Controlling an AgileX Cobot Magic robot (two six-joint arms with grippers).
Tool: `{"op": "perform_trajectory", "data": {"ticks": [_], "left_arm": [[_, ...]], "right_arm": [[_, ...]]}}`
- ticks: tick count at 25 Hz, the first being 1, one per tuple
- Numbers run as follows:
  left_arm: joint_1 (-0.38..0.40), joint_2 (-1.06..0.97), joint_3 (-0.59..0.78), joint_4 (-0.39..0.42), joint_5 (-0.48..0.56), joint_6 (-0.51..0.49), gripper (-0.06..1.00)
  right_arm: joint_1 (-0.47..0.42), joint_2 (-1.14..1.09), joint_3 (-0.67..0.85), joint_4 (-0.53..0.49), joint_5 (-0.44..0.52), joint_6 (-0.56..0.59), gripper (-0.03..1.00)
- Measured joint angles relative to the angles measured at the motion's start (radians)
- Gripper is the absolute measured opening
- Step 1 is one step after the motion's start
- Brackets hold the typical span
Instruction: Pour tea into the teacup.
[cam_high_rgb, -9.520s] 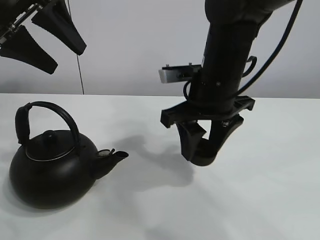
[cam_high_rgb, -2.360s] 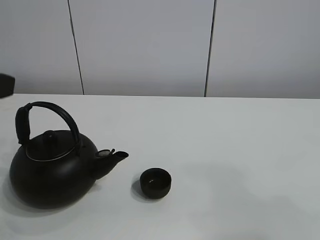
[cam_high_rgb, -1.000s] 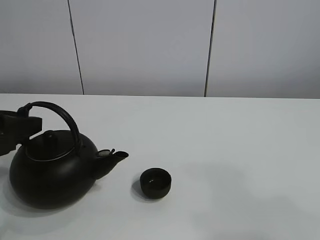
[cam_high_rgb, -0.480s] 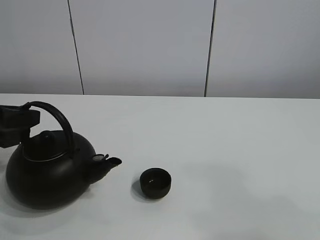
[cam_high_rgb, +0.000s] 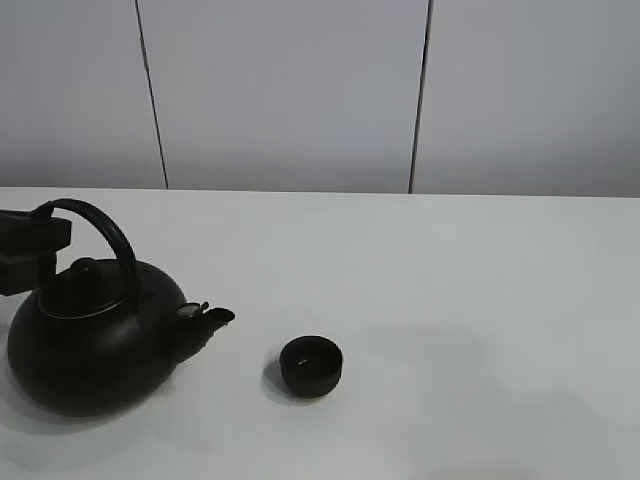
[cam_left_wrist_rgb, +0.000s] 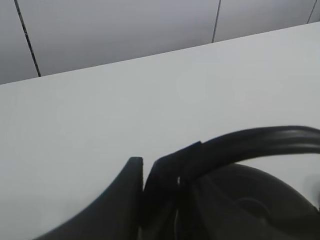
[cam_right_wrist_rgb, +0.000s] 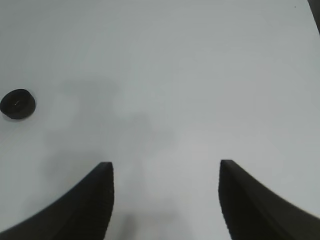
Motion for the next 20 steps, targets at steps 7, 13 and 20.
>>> {"op": "perform_trajectory", "data": {"ticks": [7,13,20], "left_arm": [[-0.063,-0.118,0.005,-0.006,0.154,-0.016,0.17],[-0.164,-0.232,-0.026,-0.020,0.303,-0.083,0.17],[-0.243,-0.268,-0.143,-0.029,0.408,-0.190,0.17]], "right_arm": [[0.000,0.000,0.000,0.000,0.000,0.000,0.42],[0.000,0.000,0.000,0.000,0.000,0.000,0.42],[0.000,0.000,0.000,0.000,0.000,0.000,0.42]]}}
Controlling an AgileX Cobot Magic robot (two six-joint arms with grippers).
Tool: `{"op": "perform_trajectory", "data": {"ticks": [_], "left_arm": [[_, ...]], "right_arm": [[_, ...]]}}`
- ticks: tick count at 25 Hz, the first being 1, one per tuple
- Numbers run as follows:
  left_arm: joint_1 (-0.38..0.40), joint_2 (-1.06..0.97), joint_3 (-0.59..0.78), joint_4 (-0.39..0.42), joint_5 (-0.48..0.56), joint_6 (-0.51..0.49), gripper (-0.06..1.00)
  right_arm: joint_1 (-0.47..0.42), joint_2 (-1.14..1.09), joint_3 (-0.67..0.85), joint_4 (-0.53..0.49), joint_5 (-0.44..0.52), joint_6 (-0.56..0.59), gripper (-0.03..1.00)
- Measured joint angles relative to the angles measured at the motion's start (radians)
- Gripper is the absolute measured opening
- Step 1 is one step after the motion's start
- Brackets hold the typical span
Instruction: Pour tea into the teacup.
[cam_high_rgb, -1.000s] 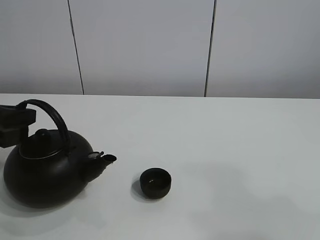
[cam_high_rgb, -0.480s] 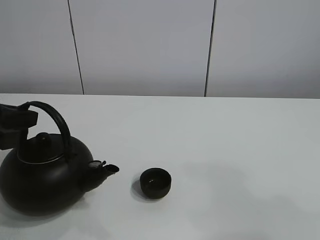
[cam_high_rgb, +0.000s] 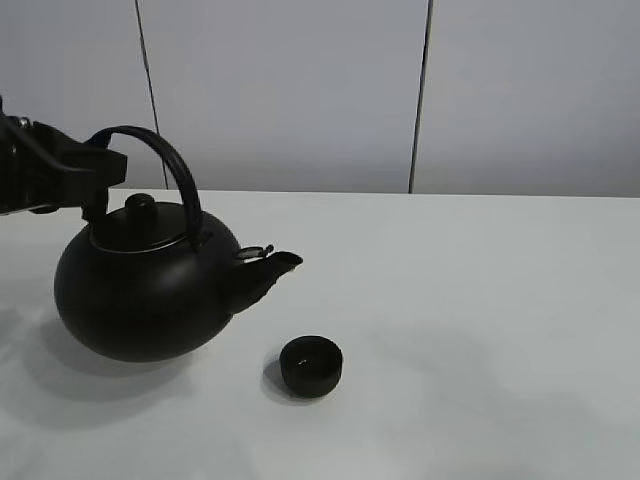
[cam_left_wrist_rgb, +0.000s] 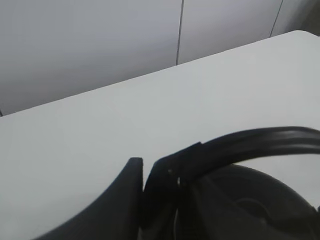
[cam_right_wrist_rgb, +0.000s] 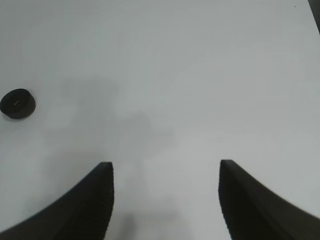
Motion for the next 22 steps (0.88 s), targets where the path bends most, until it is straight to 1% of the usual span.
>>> {"op": "perform_trajectory", "data": {"ticks": [5,7,14,22], "left_arm": [[-0.057,0.000,-0.083,0.000,0.114,-0.018,0.17],[-0.067,0.000,-0.111,0.000,0.141,-0.020,0.17],[-0.072,0.000,-0.133,-0.002,0.170,-0.020,0.16],[-0.072,0.002,-0.133,-0.022,0.234,0.012,0.16]], "right_arm": [[0.000,0.000,0.000,0.000,0.000,0.000,0.42],[0.000,0.000,0.000,0.000,0.000,0.000,0.42],[0.000,0.000,0.000,0.000,0.000,0.000,0.42],[0.000,0.000,0.000,0.000,-0.001,0.000,0.42]]}}
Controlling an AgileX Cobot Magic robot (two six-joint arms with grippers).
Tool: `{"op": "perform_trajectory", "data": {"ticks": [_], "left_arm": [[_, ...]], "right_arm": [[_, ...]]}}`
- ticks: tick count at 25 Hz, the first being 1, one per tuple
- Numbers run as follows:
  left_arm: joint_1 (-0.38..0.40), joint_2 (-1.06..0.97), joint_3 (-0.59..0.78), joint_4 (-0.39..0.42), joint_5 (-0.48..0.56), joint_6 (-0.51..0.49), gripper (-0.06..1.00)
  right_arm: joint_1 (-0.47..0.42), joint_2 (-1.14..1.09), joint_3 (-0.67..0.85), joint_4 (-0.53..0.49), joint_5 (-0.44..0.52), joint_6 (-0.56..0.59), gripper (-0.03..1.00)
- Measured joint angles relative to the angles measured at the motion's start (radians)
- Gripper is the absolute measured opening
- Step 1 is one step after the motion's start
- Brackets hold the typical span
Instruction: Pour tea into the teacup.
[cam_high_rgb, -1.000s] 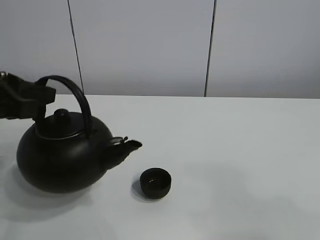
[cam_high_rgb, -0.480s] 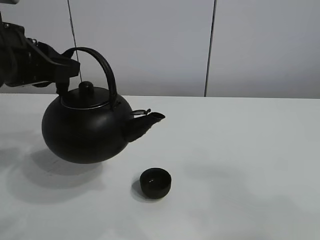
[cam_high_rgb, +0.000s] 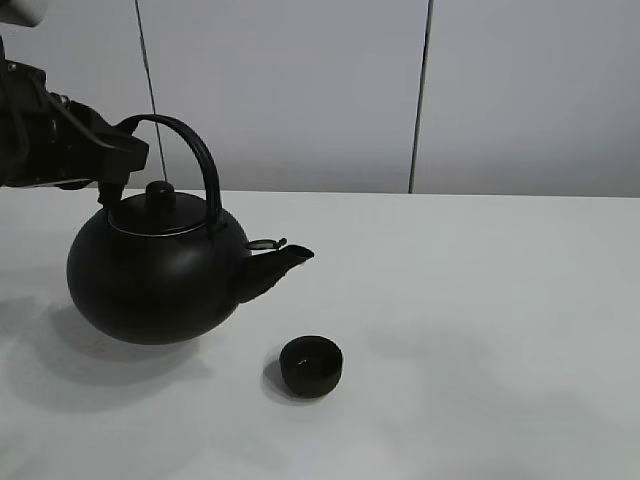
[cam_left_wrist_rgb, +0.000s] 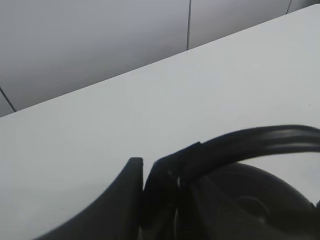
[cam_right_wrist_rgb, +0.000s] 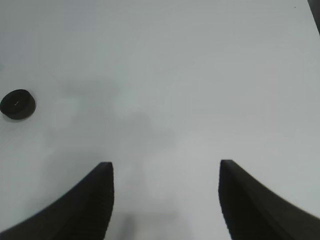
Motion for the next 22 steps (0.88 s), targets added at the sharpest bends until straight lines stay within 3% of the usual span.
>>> {"op": "perform_trajectory", "data": {"ticks": [8,17,22], "left_arm": [[0.000,0.000,0.000,-0.009,0.019,0.008,0.16],[0.000,0.000,0.000,-0.145,0.051,0.102,0.16],[-0.005,0.000,0.000,-0.172,0.054,0.104,0.16]], "right_arm": [[0.000,0.000,0.000,0.000,0.000,0.000,0.42],[0.000,0.000,0.000,0.000,0.000,0.000,0.42],[0.000,0.000,0.000,0.000,0.000,0.000,0.42]]}}
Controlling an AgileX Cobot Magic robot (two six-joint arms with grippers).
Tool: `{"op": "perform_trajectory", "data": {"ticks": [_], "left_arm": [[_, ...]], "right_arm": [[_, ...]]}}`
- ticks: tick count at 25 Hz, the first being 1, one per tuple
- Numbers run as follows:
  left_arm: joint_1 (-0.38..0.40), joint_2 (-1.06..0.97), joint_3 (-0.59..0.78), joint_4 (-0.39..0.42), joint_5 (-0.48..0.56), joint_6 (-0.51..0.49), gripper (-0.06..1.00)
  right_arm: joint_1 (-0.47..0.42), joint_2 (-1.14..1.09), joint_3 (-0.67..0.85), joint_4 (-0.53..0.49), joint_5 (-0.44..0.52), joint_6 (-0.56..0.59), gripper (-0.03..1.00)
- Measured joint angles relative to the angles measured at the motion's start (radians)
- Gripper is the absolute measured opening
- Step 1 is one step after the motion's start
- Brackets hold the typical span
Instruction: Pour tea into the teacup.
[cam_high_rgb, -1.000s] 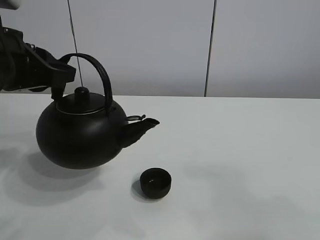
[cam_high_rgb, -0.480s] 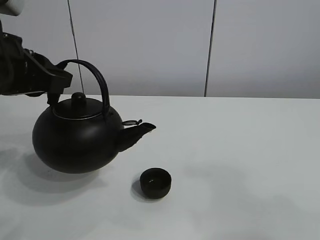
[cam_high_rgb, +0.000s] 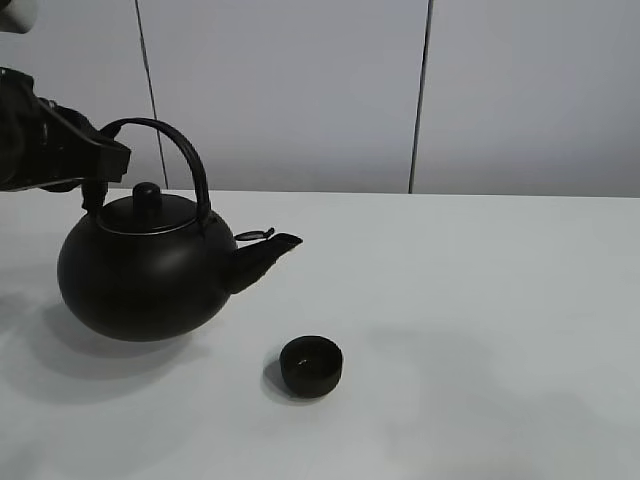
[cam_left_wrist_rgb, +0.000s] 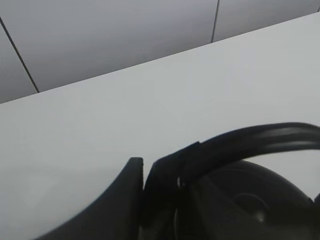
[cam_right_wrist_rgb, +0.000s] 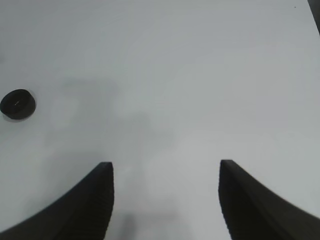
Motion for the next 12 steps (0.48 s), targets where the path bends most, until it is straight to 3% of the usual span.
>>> {"op": "perform_trajectory", "data": {"ticks": [12], "left_arm": [[-0.040,0.000,0.000,0.000,-0.009,0.107,0.16]], "right_arm": [[0.000,0.000,0.000,0.000,0.001,0.000,0.42]]}}
